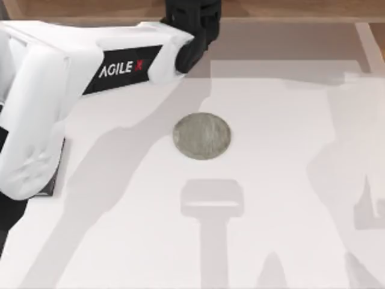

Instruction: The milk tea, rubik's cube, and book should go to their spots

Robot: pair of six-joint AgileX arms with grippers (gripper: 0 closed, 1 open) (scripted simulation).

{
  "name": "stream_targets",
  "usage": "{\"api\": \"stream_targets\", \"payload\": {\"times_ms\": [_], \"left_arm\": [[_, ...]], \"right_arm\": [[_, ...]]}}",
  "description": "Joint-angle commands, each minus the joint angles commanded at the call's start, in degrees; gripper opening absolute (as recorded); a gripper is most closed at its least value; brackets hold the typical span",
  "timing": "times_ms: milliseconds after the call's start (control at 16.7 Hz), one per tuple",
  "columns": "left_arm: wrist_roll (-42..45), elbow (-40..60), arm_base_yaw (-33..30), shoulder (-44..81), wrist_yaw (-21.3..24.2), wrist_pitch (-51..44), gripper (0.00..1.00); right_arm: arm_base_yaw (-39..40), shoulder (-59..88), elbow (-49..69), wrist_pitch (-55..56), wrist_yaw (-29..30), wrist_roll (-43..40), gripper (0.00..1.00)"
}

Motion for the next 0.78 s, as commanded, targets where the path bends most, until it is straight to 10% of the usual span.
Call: {"api": "stream_targets", "payload": {"times_ms": [780], "left_arm": [[0.2, -9.9, -2.6, -7.0, -2.5, 3.3, 0.0]], "right_arm": [[0.0, 0.0, 0.0, 0.0, 0.0, 0.0, 1.0]]}}
